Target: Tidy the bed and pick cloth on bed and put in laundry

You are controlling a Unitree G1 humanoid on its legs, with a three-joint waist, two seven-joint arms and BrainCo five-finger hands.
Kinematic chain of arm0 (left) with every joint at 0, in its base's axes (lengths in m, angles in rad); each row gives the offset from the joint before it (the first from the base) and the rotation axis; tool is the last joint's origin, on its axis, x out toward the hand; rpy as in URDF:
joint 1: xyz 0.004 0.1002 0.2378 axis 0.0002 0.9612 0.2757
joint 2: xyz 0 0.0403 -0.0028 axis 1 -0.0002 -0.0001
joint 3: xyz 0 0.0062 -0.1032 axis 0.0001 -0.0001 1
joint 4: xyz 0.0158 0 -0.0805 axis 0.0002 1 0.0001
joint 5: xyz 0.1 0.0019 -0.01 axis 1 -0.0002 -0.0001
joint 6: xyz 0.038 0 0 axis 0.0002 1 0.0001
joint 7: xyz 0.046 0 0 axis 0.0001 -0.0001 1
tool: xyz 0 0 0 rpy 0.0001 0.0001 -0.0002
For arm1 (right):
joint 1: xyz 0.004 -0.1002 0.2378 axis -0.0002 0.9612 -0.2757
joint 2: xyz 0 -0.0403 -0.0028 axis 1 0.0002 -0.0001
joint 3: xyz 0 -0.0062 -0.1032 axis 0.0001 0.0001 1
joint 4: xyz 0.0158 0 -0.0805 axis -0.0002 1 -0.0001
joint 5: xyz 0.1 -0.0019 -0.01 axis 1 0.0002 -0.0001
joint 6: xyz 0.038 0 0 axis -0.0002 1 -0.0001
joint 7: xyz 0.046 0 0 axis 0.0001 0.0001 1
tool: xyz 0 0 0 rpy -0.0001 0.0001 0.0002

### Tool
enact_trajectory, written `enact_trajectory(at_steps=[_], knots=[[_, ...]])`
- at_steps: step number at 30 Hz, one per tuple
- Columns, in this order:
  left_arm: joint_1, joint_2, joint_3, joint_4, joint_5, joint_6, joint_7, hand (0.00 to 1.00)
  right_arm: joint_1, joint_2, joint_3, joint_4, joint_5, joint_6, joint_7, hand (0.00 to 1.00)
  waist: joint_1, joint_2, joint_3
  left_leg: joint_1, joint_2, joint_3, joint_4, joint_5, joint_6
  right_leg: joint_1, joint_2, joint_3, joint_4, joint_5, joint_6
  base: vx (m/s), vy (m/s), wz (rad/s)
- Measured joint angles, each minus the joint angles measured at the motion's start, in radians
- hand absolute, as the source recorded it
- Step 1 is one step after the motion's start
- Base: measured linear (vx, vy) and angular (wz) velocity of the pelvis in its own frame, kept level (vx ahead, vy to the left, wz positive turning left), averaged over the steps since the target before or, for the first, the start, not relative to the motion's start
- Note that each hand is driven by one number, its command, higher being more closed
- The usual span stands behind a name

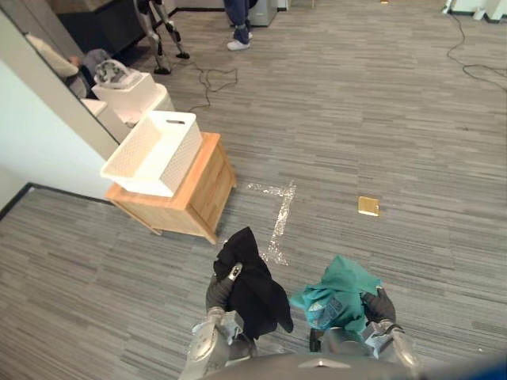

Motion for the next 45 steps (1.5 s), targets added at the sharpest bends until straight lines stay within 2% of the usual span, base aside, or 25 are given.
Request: enact_trajectory(at_steps=[2,4,6,7,8,9,11,12,15,18,20,21,23,24,26,28,31,33,35,36,37,38,39,42,45], knots=[[0.003,-0.012,0.000,-0.037,0.000,0.000,0.001,1.00,-0.002,-0.005,0.001,0.000,-0.030,0.012,0.023,1.00,-0.002,-0.008,0.003,-0.009,-0.094,0.004,-0.241,-0.001,-0.013,0.030,-0.044,0.028,0.002,-0.013,0.031,0.39,0.158,-0.39],[0.002,-0.016,-0.001,-0.037,0.001,0.001,0.002,1.00,-0.002,-0.006,0.001,0.002,-0.030,0.019,0.029,1.00,-0.002,-0.014,0.007,-0.009,-0.140,0.002,-0.392,0.042,-0.017,0.053,-0.067,0.033,-0.003,-0.025,0.051,0.31,0.154,-0.20],[-0.001,-0.018,-0.003,-0.037,0.001,0.001,0.006,1.00,0.016,-0.008,0.007,0.001,-0.030,0.021,0.030,1.00,-0.003,-0.002,0.000,0.004,-0.162,0.001,-0.650,0.227,-0.019,0.105,-0.067,0.019,-0.019,-0.060,0.108,0.46,0.281,-0.10],[0.002,-0.022,-0.007,-0.037,0.001,0.001,0.008,1.00,0.022,-0.016,0.012,-0.001,-0.030,0.021,0.031,1.00,-0.003,0.013,-0.004,0.007,-0.149,0.006,-0.689,0.284,-0.003,0.120,-0.057,0.016,-0.021,-0.073,0.124,0.42,0.293,-0.01],[-0.011,-0.022,-0.005,-0.016,0.001,0.002,0.016,1.00,0.016,-0.010,0.024,0.025,-0.030,0.023,0.028,1.00,-0.001,-0.014,-0.003,0.030,-0.175,0.039,-0.680,0.326,0.081,0.155,-0.085,0.004,-0.024,-0.093,0.149,0.36,0.244,0.10],[-0.018,-0.017,0.004,-0.018,0.001,-0.003,0.020,1.00,0.026,-0.005,0.044,0.012,-0.031,0.021,0.032,1.00,0.000,-0.043,0.001,0.023,-0.198,0.056,-0.649,0.287,0.089,0.166,-0.111,-0.060,-0.033,-0.074,0.177,0.33,0.210,0.09],[-0.022,-0.011,0.011,-0.019,0.001,-0.009,0.019,1.00,0.029,0.016,0.048,-0.004,-0.031,0.019,0.035,1.00,0.008,-0.060,0.011,-0.006,-0.201,0.097,-0.565,0.228,0.096,0.191,-0.134,-0.125,-0.065,-0.041,0.197,0.30,0.184,0.09],[-0.025,-0.013,0.011,-0.019,0.001,-0.013,0.018,1.00,0.029,0.019,0.050,-0.012,-0.031,0.015,0.038,1.00,-0.002,-0.059,0.011,-0.021,-0.193,0.159,-0.504,0.182,0.118,0.218,-0.142,-0.150,-0.080,-0.018,0.221,0.22,0.180,0.21],[-0.032,-0.016,0.013,-0.020,0.001,-0.022,0.015,1.00,0.009,0.014,0.052,-0.005,-0.031,0.012,0.035,1.00,0.012,-0.057,0.009,-0.009,-0.191,0.177,-0.460,0.094,0.153,0.235,-0.153,-0.148,-0.043,-0.010,0.234,0.16,0.187,0.14],[-0.039,-0.017,0.012,-0.020,0.007,-0.021,0.011,1.00,-0.032,0.013,0.049,0.001,-0.031,0.009,0.018,1.00,0.017,-0.066,0.005,0.017,-0.211,0.174,-0.467,0.035,0.157,0.103,-0.207,-0.139,0.288,-0.019,0.260,0.14,0.164,0.26],[-0.037,0.009,0.010,-0.021,0.020,-0.018,0.006,1.00,-0.038,0.028,0.059,0.001,-0.031,0.001,0.010,1.00,0.021,-0.111,-0.006,0.053,-0.268,0.140,-0.487,0.021,0.171,-0.083,-0.282,-0.074,0.678,0.033,0.327,0.22,0.123,0.48],[-0.036,0.019,0.010,-0.021,0.024,-0.015,0.007,1.00,-0.038,0.030,0.062,0.001,-0.031,-0.001,0.007,1.00,0.017,-0.114,-0.003,0.067,-0.276,0.125,-0.488,0.016,0.178,-0.108,-0.288,-0.069,0.743,0.028,0.322,0.23,0.073,0.65],[-0.036,0.040,0.003,-0.024,0.024,-0.014,0.021,1.00,-0.032,0.029,0.070,0.001,-0.031,-0.002,0.004,1.00,0.012,-0.111,0.000,0.117,-0.279,0.087,-0.502,0.005,0.176,-0.176,-0.288,-0.101,0.833,-0.018,0.254,0.24,0.055,0.56],[-0.033,0.045,0.004,-0.024,0.024,-0.014,0.026,1.00,-0.026,0.029,0.071,-0.001,-0.031,-0.005,0.001,1.00,0.013,-0.103,0.000,0.147,-0.278,0.058,-0.526,0.005,0.170,-0.205,-0.283,-0.132,0.803,-0.039,0.222,0.23,0.025,0.56],[-0.038,0.048,-0.001,-0.024,0.023,-0.014,0.051,1.00,-0.016,0.029,0.070,-0.001,-0.031,-0.006,0.000,1.00,0.003,-0.090,-0.001,0.189,-0.271,-0.001,-0.569,0.009,0.153,-0.259,-0.246,-0.154,0.640,-0.077,0.196,0.26,-0.034,0.76],[-0.041,0.050,-0.006,-0.024,0.023,-0.013,0.062,1.00,-0.006,0.029,0.069,-0.009,-0.031,-0.006,0.005,1.00,0.000,-0.075,0.005,0.211,-0.264,-0.040,-0.585,0.006,0.138,-0.287,-0.214,-0.144,0.491,-0.075,0.194,0.27,-0.092,0.65],[-0.043,0.060,-0.012,-0.024,0.023,-0.003,0.067,1.00,0.014,0.030,0.068,-0.015,-0.030,-0.006,0.027,1.00,-0.008,-0.067,0.009,0.259,-0.233,-0.121,-0.586,-0.017,0.102,-0.337,-0.153,-0.061,0.216,0.026,0.196,0.34,-0.191,0.82],[-0.040,0.068,-0.008,-0.021,0.023,-0.001,0.069,1.00,0.019,0.031,0.068,-0.018,-0.030,-0.006,0.030,1.00,-0.009,-0.071,0.008,0.287,-0.209,-0.191,-0.557,-0.052,0.046,-0.336,-0.117,0.041,0.059,0.134,0.210,0.40,-0.318,0.97],[-0.029,0.080,-0.017,-0.017,0.023,-0.005,0.069,1.00,0.034,0.031,0.068,-0.044,-0.030,-0.006,0.030,1.00,-0.018,-0.085,0.003,0.289,-0.210,-0.261,-0.502,-0.115,0.012,-0.315,-0.122,0.112,0.060,0.149,0.219,0.44,-0.489,1.30],[-0.020,0.079,-0.014,0.002,0.023,-0.016,0.067,1.00,0.041,0.026,0.070,-0.057,-0.030,-0.006,0.031,1.00,-0.026,-0.079,0.000,0.293,-0.191,-0.304,-0.445,-0.176,-0.007,-0.313,-0.106,0.124,0.136,0.198,0.196,0.40,-0.487,1.18],[-0.017,0.064,-0.014,0.013,0.023,-0.016,0.067,1.00,0.030,0.017,0.070,-0.056,-0.030,-0.005,0.030,1.00,-0.026,-0.049,-0.002,0.293,-0.166,-0.315,-0.433,-0.191,-0.020,-0.318,-0.087,0.105,0.171,0.170,0.177,0.38,-0.464,0.75],[0.001,0.049,-0.016,0.009,0.022,-0.021,0.064,1.00,0.010,-0.004,0.068,-0.068,-0.030,-0.005,0.029,1.00,-0.026,-0.002,-0.011,0.290,-0.122,-0.314,-0.435,-0.198,-0.032,-0.336,-0.064,0.065,0.227,0.116,0.155,0.30,-0.308,0.42],[0.018,0.043,-0.017,0.009,0.019,-0.024,0.061,1.00,-0.011,-0.013,0.068,-0.068,-0.031,-0.005,0.030,1.00,-0.030,0.009,-0.007,0.289,-0.111,-0.306,-0.428,-0.174,-0.039,-0.341,-0.063,0.046,0.259,0.074,0.137,0.37,-0.392,0.61],[0.006,0.030,-0.001,0.008,-0.003,-0.023,0.052,1.00,-0.043,-0.016,0.070,-0.063,-0.034,0.000,0.030,1.00,-0.029,0.005,0.001,0.175,-0.075,-0.221,-0.204,-0.020,-0.021,-0.266,-0.088,-0.031,0.250,0.018,0.100,0.35,-0.456,0.80],[0.006,0.026,0.006,0.006,-0.024,-0.014,0.030,1.00,-0.050,-0.021,0.067,-0.058,-0.071,0.001,0.034,1.00,-0.022,0.002,0.003,0.090,-0.035,-0.105,-0.040,-0.028,-0.008,-0.122,-0.079,-0.109,0.152,-0.002,0.068,0.25,-0.275,0.57]])
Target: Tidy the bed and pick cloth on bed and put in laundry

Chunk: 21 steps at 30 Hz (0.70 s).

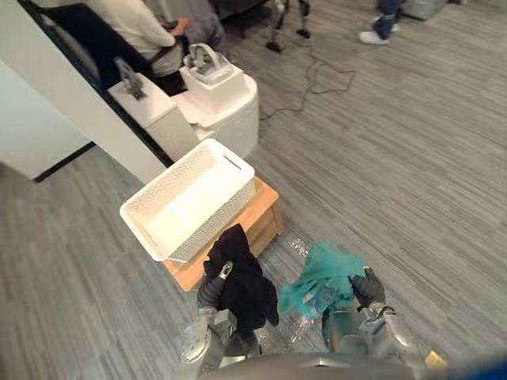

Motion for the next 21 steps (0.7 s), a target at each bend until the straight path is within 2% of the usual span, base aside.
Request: enact_trajectory(at_steps=[3,5,7,8,9,13,15,17,19,21], knots=[[0.000,-0.003,0.008,-0.013,-0.014,0.005,-0.022,1.00,-0.020,-0.001,-0.002,0.016,-0.031,0.000,0.023,1.00,0.015,0.001,-0.001,-0.031,-0.032,0.116,-0.132,-0.014,0.006,0.081,0.001,-0.053,-0.063,-0.011,-0.009,0.22,-0.148,0.31],[0.001,-0.012,0.009,-0.032,-0.014,0.012,-0.029,1.00,-0.021,-0.001,-0.001,0.022,-0.040,0.007,0.034,1.00,0.016,0.001,-0.001,-0.031,-0.068,0.200,-0.294,0.003,0.015,0.124,-0.002,-0.101,-0.086,-0.013,-0.006,0.31,-0.053,0.53],[-0.003,-0.033,0.014,-0.045,-0.014,0.019,-0.028,1.00,-0.026,0.000,0.002,0.019,-0.060,0.021,0.041,1.00,0.018,0.001,-0.002,-0.028,-0.084,0.284,-0.423,0.102,0.042,0.156,-0.002,-0.152,-0.082,-0.024,0.020,0.30,0.031,0.61],[-0.003,-0.043,0.015,-0.048,-0.014,0.020,-0.028,1.00,-0.026,0.000,0.003,0.019,-0.067,0.022,0.049,1.00,0.017,0.003,-0.004,-0.025,-0.082,0.311,-0.455,0.170,0.061,0.171,-0.001,-0.174,-0.073,-0.037,0.041,0.27,0.083,0.75],[-0.003,-0.044,0.016,-0.048,-0.013,0.023,-0.027,1.00,-0.026,0.004,0.009,0.020,-0.069,0.027,0.053,1.00,0.018,-0.001,-0.008,-0.009,-0.094,0.334,-0.477,0.163,0.102,0.192,-0.010,-0.202,-0.061,-0.052,0.065,0.22,0.091,0.74],[0.000,-0.026,0.035,-0.048,-0.008,0.023,-0.025,1.00,-0.038,0.033,0.061,0.002,-0.068,0.027,0.064,1.00,0.039,-0.072,-0.026,0.014,-0.156,0.335,-0.537,0.177,0.126,0.214,-0.051,-0.265,-0.048,-0.052,0.088,0.24,0.104,0.55],[0.005,-0.019,0.035,-0.048,-0.003,0.023,-0.028,1.00,-0.054,0.052,0.075,-0.010,-0.066,0.024,0.064,1.00,0.051,-0.084,-0.030,0.047,-0.173,0.333,-0.551,0.168,0.140,0.257,-0.058,-0.291,-0.043,-0.033,0.121,0.19,0.064,0.61],[0.008,-0.009,0.036,-0.052,-0.003,0.023,-0.028,1.00,-0.083,0.051,0.104,-0.010,-0.068,0.015,0.061,1.00,0.061,-0.092,-0.036,0.059,-0.187,0.334,-0.567,0.164,0.143,0.270,-0.066,-0.293,-0.024,-0.029,0.128,0.09,0.014,0.47],[0.000,-0.008,0.032,-0.067,-0.003,0.025,-0.030,1.00,-0.109,0.052,0.112,-0.018,-0.078,0.003,0.042,1.00,0.070,-0.089,-0.037,0.059,-0.186,0.332,-0.561,0.131,0.144,0.255,-0.076,-0.305,0.046,-0.028,0.130,0.06,0.035,0.52],[-0.007,-0.006,0.026,-0.071,0.000,0.039,-0.039,1.00,-0.114,0.051,0.112,-0.034,-0.080,-0.006,0.017,1.00,0.069,-0.098,-0.034,0.067,-0.197,0.303,-0.550,0.098,0.149,0.190,-0.132,-0.306,0.259,-0.023,0.120,0.10,0.064,0.68]])
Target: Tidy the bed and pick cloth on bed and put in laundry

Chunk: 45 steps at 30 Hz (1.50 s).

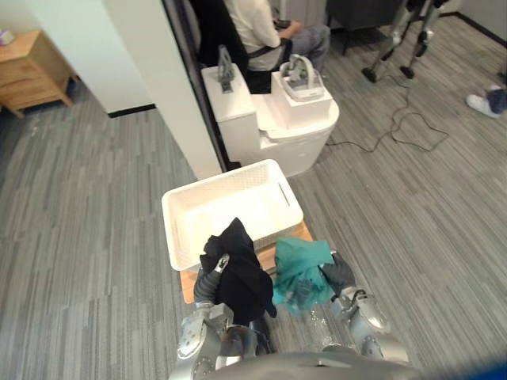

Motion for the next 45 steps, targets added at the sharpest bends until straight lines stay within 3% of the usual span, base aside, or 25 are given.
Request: enact_trajectory(at_steps=[1,2,4,5,7,9,10,11,12,15,18,25,29,38,45], knots=[[-0.002,0.007,0.000,0.000,0.008,0.010,-0.002,1.00,-0.001,-0.001,0.000,-0.004,-0.012,-0.003,-0.014,1.00,-0.002,-0.014,0.006,0.023,-0.024,-0.037,0.000,-0.010,0.007,-0.056,-0.054,0.023,0.169,0.041,-0.065,0.16,0.043,0.93],[-0.004,0.017,-0.002,0.000,0.013,0.026,0.000,1.00,0.001,-0.002,-0.002,-0.003,-0.026,-0.004,-0.033,1.00,-0.018,-0.021,0.010,0.049,-0.042,-0.085,-0.005,-0.019,0.015,-0.120,-0.075,0.076,0.318,0.136,-0.130,0.17,0.032,1.07],[-0.006,0.031,-0.011,0.002,0.024,0.041,0.007,1.00,0.004,-0.002,-0.001,-0.007,-0.027,-0.005,-0.063,1.00,-0.050,-0.015,0.012,0.075,-0.045,-0.153,-0.003,-0.034,0.031,-0.203,-0.040,0.194,0.412,0.024,-0.125,0.17,-0.002,1.20],[-0.013,0.042,-0.017,0.003,0.028,0.042,0.009,1.00,0.011,-0.002,0.000,-0.029,-0.026,-0.006,-0.082,1.00,-0.058,-0.011,0.013,0.089,-0.044,-0.196,-0.012,-0.035,0.030,-0.247,0.004,0.258,0.388,-0.022,-0.120,0.16,-0.029,1.11],[-0.021,0.054,-0.033,0.004,0.027,0.043,0.009,1.00,0.033,-0.001,-0.006,-0.078,-0.024,-0.007,-0.112,1.00,-0.066,-0.005,0.011,0.109,-0.040,-0.257,-0.027,-0.034,0.023,-0.298,0.065,0.340,0.267,-0.054,-0.094,0.16,-0.059,1.01],[-0.023,0.058,-0.052,0.019,0.028,0.043,0.006,1.00,0.063,0.000,-0.016,-0.124,-0.023,-0.007,-0.144,1.00,-0.087,0.008,-0.002,0.115,-0.036,-0.321,-0.038,-0.029,-0.001,-0.312,0.125,0.422,0.073,-0.052,-0.074,0.18,-0.089,1.04],[-0.028,0.061,-0.067,0.039,0.028,0.042,0.001,1.00,0.082,0.005,-0.027,-0.145,-0.023,-0.007,-0.163,1.00,-0.098,0.009,-0.015,0.116,-0.039,-0.346,-0.035,-0.033,-0.014,-0.309,0.139,0.458,-0.044,-0.020,-0.053,0.19,-0.112,0.87],[-0.025,0.066,-0.078,0.046,0.028,0.042,0.001,1.00,0.096,0.022,-0.039,-0.152,-0.023,-0.007,-0.185,1.00,-0.102,-0.007,-0.033,0.117,-0.055,-0.362,-0.026,-0.043,-0.032,-0.299,0.130,0.477,-0.142,0.075,-0.054,0.25,-0.150,0.70],[-0.025,0.067,-0.080,0.051,0.028,0.043,0.000,1.00,0.100,0.032,-0.045,-0.150,-0.022,-0.007,-0.193,1.00,-0.100,-0.021,-0.043,0.118,-0.062,-0.367,-0.016,-0.053,-0.047,-0.278,0.117,0.476,-0.164,0.084,-0.047,0.26,-0.159,0.35],[-0.028,0.033,-0.085,0.058,0.028,0.043,0.004,1.00,0.079,0.030,-0.074,-0.144,-0.031,-0.008,-0.242,1.00,-0.101,0.035,-0.044,0.118,-0.022,-0.335,-0.006,-0.064,-0.087,-0.226,0.148,0.459,-0.256,0.085,-0.057,0.21,-0.111,0.08],[-0.026,0.028,-0.090,0.056,0.028,0.046,0.009,1.00,0.079,0.027,-0.132,-0.148,-0.068,-0.020,-0.271,1.00,-0.100,0.037,-0.043,0.159,-0.001,-0.287,-0.035,-0.056,-0.114,-0.178,0.165,0.451,-0.287,0.085,-0.068,0.12,-0.074,0.02],[-0.035,0.054,-0.078,0.028,0.028,0.054,0.011,1.00,-0.024,-0.065,-0.224,-0.360,-0.114,-0.021,-0.242,1.00,-0.074,0.005,-0.049,0.168,0.007,-0.264,-0.076,-0.050,-0.103,-0.139,0.179,0.452,-0.388,0.136,-0.065,-0.03,0.008,0.00],[-0.046,0.062,-0.071,0.028,0.028,0.069,0.011,1.00,-0.206,-0.131,-0.230,-0.444,-0.114,0.016,-0.197,1.00,-0.048,-0.013,-0.061,0.167,0.004,-0.260,-0.093,-0.044,-0.093,-0.123,0.180,0.452,-0.438,0.166,-0.059,-0.08,0.019,0.01],[-0.089,0.038,-0.059,0.028,0.027,0.070,0.011,1.00,-0.407,-0.179,-0.221,-0.475,-0.114,0.155,-0.117,1.00,-0.023,-0.009,-0.070,0.164,0.003,-0.261,-0.109,-0.015,-0.089,-0.108,0.179,0.438,-0.490,0.188,-0.056,0.01,0.010,0.03],[-0.120,0.029,-0.059,0.029,0.027,0.076,0.030,1.00,-0.517,-0.221,-0.119,-0.476,-0.115,0.164,-0.070,1.00,-0.021,-0.002,-0.075,0.168,0.002,-0.267,-0.110,-0.014,-0.087,-0.090,0.179,0.432,-0.518,0.204,-0.052,-0.02,0.004,0.02]])
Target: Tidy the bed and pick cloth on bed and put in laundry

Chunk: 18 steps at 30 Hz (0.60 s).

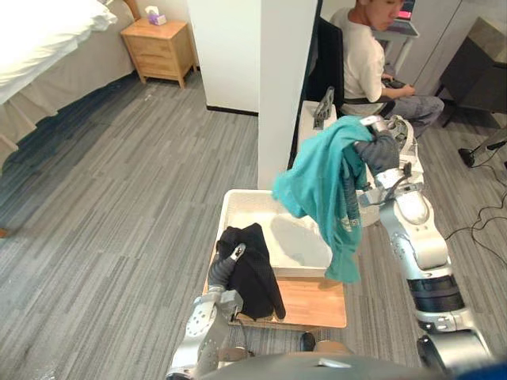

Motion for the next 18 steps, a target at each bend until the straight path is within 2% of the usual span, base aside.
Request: enact_trajectory(at_steps=[6,8,10,18], knots=[[-0.007,-0.010,0.000,0.003,0.001,0.020,0.000,1.00,-0.035,0.012,0.086,0.018,-0.001,-0.007,-0.011,1.00,0.003,0.009,-0.010,0.003,-0.004,-0.026,-0.025,0.028,0.000,0.015,-0.005,-0.030,-0.020,0.010,-0.003,-0.05,-0.008,0.14],[-0.007,-0.014,0.000,0.003,0.001,0.025,0.001,1.00,-0.036,0.020,0.096,0.032,-0.005,-0.010,-0.018,1.00,0.015,0.010,-0.011,0.013,-0.004,-0.027,-0.050,0.044,-0.001,0.017,-0.003,-0.033,-0.024,0.013,-0.007,-0.06,-0.023,0.07],[-0.010,-0.017,0.000,0.004,0.001,0.034,0.001,1.00,-0.039,0.024,0.096,0.055,-0.036,-0.028,-0.030,1.00,0.024,0.010,-0.014,0.016,-0.003,-0.028,-0.064,0.053,-0.003,0.020,-0.001,-0.037,-0.034,0.019,-0.010,-0.07,-0.022,0.03],[-0.019,-0.028,-0.001,0.004,0.001,0.037,0.001,1.00,-0.138,0.033,0.121,0.089,-0.079,-0.095,-0.040,1.00,0.028,0.008,-0.038,0.015,-0.003,-0.038,-0.091,0.075,-0.002,0.036,0.002,-0.054,-0.086,0.049,-0.010,-0.02,-0.001,0.04]])
